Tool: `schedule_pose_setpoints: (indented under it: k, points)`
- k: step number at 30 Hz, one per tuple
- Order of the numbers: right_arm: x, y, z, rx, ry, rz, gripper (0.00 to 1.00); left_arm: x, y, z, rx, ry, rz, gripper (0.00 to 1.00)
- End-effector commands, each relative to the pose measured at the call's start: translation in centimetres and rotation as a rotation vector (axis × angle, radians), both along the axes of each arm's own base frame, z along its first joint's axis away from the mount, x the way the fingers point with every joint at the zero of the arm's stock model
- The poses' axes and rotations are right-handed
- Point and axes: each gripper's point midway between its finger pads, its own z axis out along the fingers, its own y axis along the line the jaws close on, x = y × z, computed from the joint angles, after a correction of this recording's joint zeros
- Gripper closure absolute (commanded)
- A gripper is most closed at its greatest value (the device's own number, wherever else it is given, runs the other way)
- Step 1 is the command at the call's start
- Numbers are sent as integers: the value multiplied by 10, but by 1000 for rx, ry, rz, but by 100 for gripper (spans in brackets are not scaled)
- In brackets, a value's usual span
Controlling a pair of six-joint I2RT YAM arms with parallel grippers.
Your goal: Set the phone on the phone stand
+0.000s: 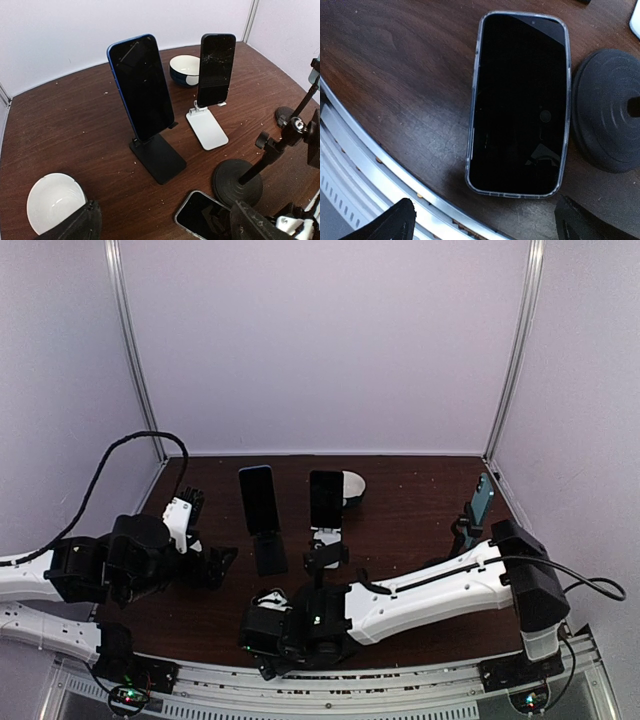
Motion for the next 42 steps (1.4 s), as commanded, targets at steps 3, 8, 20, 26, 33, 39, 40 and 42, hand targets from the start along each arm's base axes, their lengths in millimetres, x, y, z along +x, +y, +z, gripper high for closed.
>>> schedule_pose_setpoints:
  k: [3,8,20,26,33,39,40,42]
  points:
    - [-5,-11,-34,-106,45,-23,0,2,-6,11,-25,-34,-25,7]
    - [15,-28,-42,-166,19,-65,0,2,-12,12,-27,-35,-44,6]
    - [28,-7,-51,-142,32,-9,0,4,-13,15,-29,-43,-45,6]
    - [31,5,-64,-164,35,7,7,4,-12,14,-25,-43,-38,6]
    - [41,-4,-64,-200,1,-4,41,4,-11,14,-15,-40,-37,6]
    - [39,8,-25,-89,-62,53,57,2,-8,10,-34,-20,-31,6]
    - [38,10,-13,-51,-85,62,58,1,-7,8,-42,-13,-28,6]
    - [36,15,11,24,-142,88,60,0,-6,5,-57,1,-22,6]
